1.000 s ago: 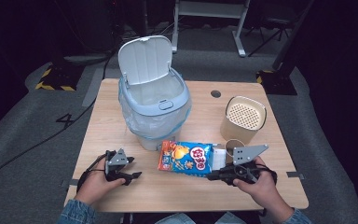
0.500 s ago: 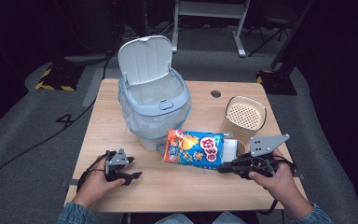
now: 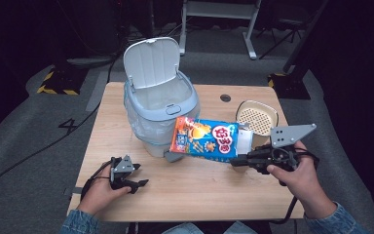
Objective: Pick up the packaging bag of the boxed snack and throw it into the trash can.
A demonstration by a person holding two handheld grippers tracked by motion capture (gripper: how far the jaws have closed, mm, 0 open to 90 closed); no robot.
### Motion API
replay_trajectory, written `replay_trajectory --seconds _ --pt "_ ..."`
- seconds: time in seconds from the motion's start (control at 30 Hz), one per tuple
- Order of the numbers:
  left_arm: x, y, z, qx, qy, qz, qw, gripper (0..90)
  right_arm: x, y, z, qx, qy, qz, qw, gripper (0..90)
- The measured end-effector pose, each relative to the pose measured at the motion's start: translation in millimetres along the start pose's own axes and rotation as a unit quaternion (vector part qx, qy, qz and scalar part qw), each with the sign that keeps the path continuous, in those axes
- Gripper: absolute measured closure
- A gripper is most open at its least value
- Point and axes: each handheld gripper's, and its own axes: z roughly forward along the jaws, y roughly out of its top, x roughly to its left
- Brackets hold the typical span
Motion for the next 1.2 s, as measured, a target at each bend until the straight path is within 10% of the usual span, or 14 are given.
replay_trajectory --seconds 0.47,1.2 --pt "-0.2 0.0 0.2 0.0 0.0 0.0 1.0 31.9 -25.7 60.2 10.7 -0.017 -0.024 -0.004 0.9996 90.0" --pt "0.0 0.0 0.1 0.0 0.0 0.0 1.0 31.9 -73.0 95.9 72.0 -0.001 -0.051 0.054 0.9972 90.0"
